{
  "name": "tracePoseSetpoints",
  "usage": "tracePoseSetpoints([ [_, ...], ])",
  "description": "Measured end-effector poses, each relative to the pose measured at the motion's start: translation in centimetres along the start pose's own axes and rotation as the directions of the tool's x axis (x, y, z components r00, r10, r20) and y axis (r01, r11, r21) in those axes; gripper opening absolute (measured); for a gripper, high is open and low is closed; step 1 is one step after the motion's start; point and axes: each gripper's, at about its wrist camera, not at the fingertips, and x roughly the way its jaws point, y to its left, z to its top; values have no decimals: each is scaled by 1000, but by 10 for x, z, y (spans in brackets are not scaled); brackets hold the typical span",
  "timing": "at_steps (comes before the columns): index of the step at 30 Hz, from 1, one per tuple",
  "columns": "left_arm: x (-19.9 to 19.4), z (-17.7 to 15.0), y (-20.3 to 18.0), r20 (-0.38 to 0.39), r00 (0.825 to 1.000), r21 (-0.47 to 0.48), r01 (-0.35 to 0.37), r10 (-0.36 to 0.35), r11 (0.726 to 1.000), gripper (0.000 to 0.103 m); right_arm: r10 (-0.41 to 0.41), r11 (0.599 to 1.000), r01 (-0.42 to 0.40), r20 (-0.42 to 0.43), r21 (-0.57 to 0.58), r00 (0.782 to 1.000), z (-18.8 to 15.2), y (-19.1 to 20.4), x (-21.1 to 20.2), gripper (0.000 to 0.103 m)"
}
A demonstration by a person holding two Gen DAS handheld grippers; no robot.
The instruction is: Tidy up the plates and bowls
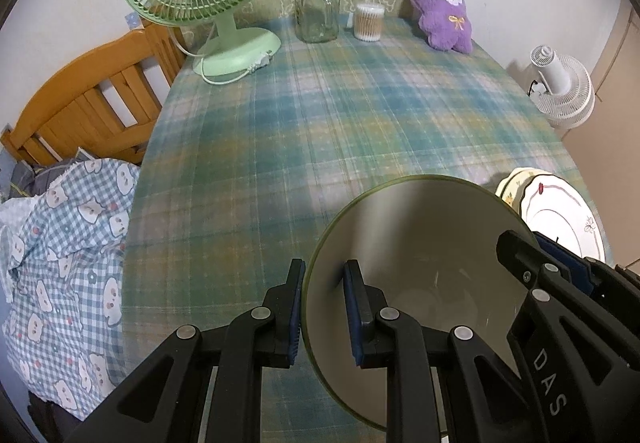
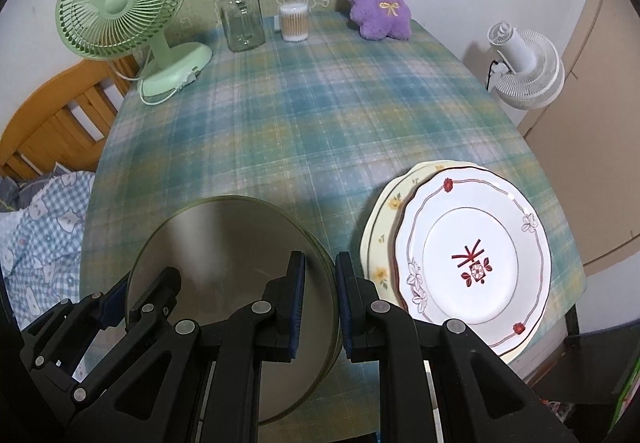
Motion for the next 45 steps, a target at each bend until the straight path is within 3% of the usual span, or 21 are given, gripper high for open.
tracePoseSetpoints([
  [13, 5, -2, -6, -6, 1000, 12, 8, -8, 1000, 17, -8, 1000, 8, -22, -6, 1000, -2, -3, 5, 19],
  [26, 0, 2, -9, 5, 1000, 55, 20, -21, 998, 56, 55, 998, -56, -57, -8, 997, 5, -9, 7, 19],
  [28, 2, 3, -6, -1, 1000, 44, 22, -22, 999, 57, 67, 998, -67, -63, 2, 996, 5, -10, 9, 21],
  [32, 10, 1, -3, -26, 999, 27, 45, -44, 999, 59, 102, 995, -101, -90, 17, 991, 4, -11, 18, 40],
  [45, 30, -5, 0, -89, 993, -15, 70, -72, 997, 58, 131, 991, -126, -159, 39, 979, 2, -11, 50, 40],
])
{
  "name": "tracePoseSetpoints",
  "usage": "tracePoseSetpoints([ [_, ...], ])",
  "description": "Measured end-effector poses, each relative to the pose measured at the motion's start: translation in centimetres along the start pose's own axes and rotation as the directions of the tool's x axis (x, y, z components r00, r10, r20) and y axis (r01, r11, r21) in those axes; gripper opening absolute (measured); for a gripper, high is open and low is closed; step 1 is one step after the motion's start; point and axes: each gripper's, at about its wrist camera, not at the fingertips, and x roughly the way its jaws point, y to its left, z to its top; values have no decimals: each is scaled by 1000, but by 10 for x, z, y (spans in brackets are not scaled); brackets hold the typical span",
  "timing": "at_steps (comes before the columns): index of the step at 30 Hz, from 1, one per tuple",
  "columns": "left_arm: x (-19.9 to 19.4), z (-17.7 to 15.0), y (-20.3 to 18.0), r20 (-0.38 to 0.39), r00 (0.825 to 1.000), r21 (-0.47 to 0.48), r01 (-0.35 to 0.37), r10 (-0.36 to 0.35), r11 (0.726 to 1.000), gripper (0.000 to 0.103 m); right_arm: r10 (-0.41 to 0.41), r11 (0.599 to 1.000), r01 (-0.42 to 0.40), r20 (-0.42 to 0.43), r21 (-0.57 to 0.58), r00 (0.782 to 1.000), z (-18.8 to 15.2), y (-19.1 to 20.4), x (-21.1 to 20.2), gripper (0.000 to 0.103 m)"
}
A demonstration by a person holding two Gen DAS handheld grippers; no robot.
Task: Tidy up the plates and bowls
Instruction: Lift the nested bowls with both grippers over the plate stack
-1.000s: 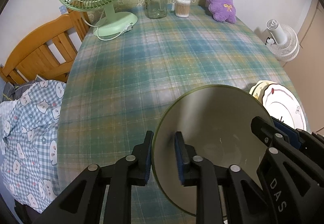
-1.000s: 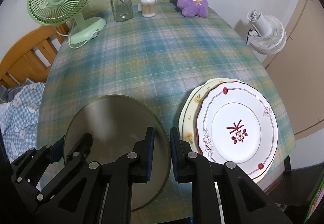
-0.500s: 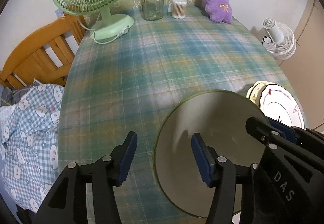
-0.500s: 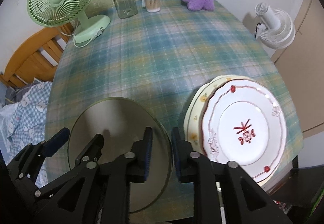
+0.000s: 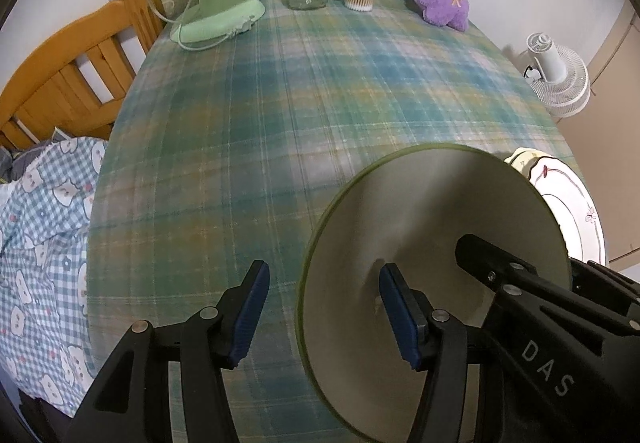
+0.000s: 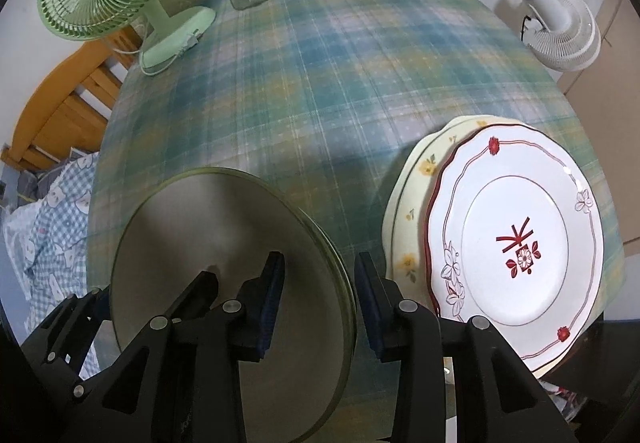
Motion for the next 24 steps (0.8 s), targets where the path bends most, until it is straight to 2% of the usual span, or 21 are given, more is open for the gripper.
tracePoseSetpoints([
  [7, 1, 0, -1, -4, 1000, 3, 26, -26, 1000, 53, 40, 999, -40, -13, 9, 999, 1, -5, 4, 40],
  [9, 1, 0, -2, -10, 999, 13, 45, -44, 999, 47, 44, 999, -44, -21, 1, 999, 1, -4, 3, 38],
  [10, 1, 1, -3, -13, 998, 20, 55, -54, 998, 40, 38, 999, -38, -23, -10, 999, 1, -2, 3, 38],
  [17, -2, 1, -10, -19, 1000, 34, 17, -16, 999, 38, 20, 1000, -20, -28, -13, 999, 0, 0, 1, 37],
  [24, -10, -1, -10, -23, 1000, 47, 22, -21, 999, 37, -1, 1000, 1, -24, 8, 1000, -5, 2, -9, 37],
])
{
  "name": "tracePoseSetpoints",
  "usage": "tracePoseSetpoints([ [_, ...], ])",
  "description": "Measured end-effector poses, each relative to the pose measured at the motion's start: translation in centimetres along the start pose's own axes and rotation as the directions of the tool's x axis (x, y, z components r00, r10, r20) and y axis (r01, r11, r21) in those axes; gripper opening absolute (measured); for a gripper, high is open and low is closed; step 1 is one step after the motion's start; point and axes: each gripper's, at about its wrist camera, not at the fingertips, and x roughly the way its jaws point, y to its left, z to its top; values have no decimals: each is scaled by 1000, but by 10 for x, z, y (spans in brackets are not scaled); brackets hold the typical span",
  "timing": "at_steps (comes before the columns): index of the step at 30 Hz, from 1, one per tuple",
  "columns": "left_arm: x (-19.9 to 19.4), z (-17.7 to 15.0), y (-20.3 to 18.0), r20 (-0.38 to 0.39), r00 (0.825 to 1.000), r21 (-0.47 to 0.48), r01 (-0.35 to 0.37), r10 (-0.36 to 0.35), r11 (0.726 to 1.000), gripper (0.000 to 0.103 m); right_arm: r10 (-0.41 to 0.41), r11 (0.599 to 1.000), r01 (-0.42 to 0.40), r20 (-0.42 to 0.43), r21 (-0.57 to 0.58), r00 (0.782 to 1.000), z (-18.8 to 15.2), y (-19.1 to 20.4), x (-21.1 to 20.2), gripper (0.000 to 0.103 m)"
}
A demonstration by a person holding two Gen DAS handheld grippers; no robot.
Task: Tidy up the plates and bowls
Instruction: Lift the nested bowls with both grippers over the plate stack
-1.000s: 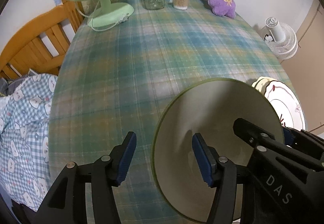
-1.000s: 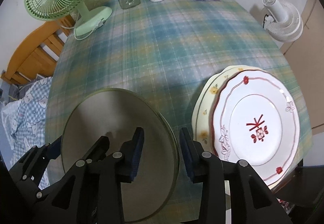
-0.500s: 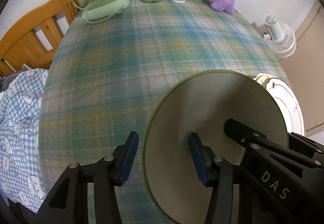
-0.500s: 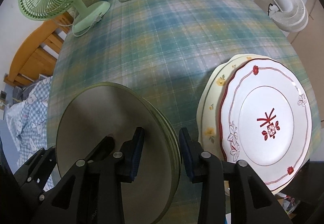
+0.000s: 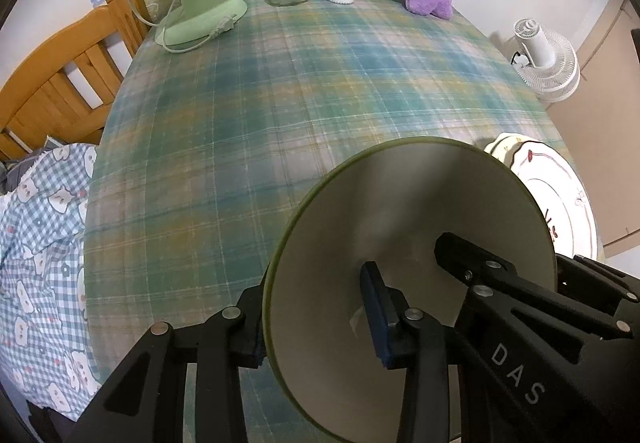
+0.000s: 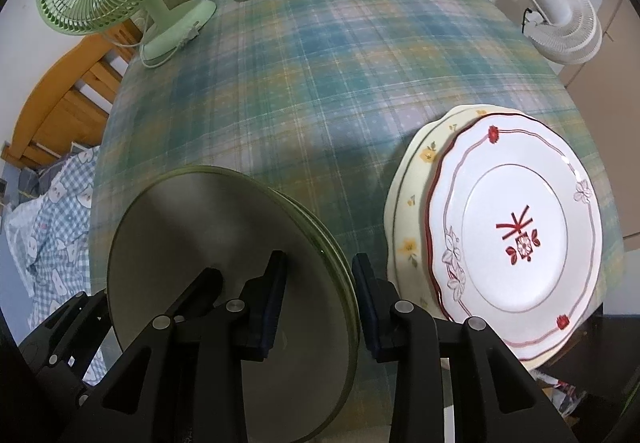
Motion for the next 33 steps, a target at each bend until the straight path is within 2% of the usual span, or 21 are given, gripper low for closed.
tracePoseSetpoints([
  [9, -21, -7, 1, 41, 999, 37, 18, -19, 999, 36, -34, 999, 33, 42, 34, 999, -12, 7, -23, 37],
  [19, -39, -4, -9, 74, 997, 54, 10, -14, 998, 36, -26, 998, 22, 76, 53, 997, -14, 0, -44, 37],
  [33, -50, 16, -62, 105, 994, -34, -23, 27, 999, 36, 9, 999, -5, 97, -42, 995, 18, -48, -67, 37],
])
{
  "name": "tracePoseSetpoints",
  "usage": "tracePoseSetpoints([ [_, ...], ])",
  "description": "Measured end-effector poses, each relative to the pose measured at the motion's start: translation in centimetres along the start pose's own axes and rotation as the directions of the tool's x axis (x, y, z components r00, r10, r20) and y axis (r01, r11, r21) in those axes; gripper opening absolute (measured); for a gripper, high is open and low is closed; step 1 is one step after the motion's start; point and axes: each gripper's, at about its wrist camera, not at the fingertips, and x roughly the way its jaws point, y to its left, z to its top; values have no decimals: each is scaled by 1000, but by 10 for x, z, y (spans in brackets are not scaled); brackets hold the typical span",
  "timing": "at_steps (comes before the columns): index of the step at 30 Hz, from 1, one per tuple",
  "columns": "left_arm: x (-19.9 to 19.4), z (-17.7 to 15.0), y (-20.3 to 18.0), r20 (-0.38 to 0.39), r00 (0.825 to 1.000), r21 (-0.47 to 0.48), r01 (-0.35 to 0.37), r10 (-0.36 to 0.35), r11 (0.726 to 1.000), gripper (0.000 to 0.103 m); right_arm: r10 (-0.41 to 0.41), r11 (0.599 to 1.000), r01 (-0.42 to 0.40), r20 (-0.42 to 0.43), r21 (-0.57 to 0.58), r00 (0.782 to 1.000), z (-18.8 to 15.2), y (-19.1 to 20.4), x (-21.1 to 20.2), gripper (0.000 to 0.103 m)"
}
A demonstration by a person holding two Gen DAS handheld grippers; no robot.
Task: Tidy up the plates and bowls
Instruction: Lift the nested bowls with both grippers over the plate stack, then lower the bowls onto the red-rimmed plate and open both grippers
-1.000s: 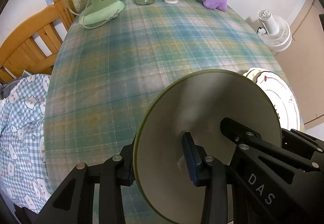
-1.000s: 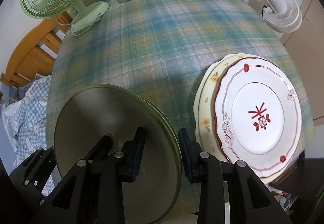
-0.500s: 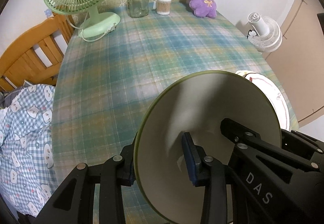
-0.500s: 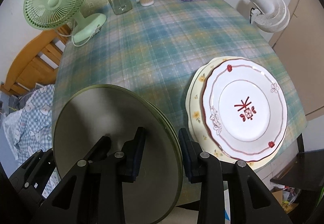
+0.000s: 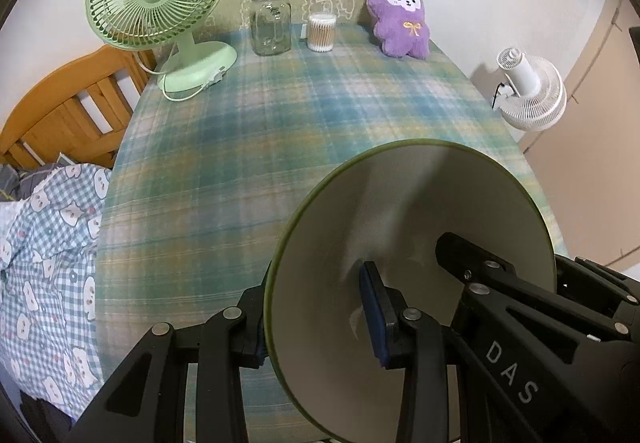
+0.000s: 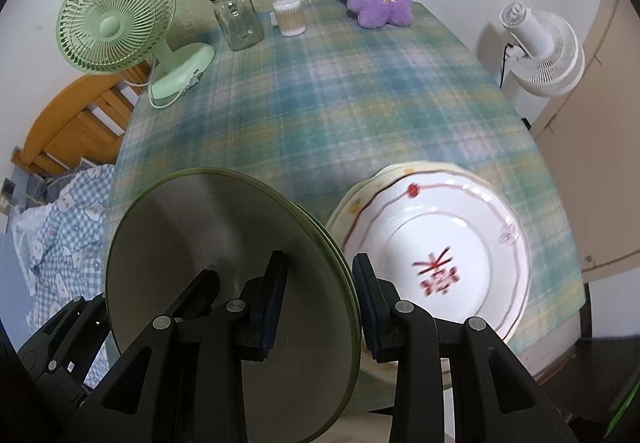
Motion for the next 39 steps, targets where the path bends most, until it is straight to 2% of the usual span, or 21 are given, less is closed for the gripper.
tracePoseSetpoints([
  [16, 24, 11, -73, -29, 1000, -67, -5, 4, 998, 36, -4, 999, 2, -41, -44, 999, 19, -78, 11, 37],
  [24, 45, 7, -102, -84, 996, -92, 4, -12, 996, 36, -19, 999, 14, -98, -50, 995, 18, -110, 27, 37],
  [30, 53, 6, -120, -96, 995, -86, -13, 5, 996, 36, -11, 999, 6, -114, -44, 993, 18, -125, 33, 37],
  [39, 55, 8, -127, -83, 996, -93, -40, 33, 995, 36, 3, 998, -9, -108, -62, 994, 22, -130, 36, 39],
])
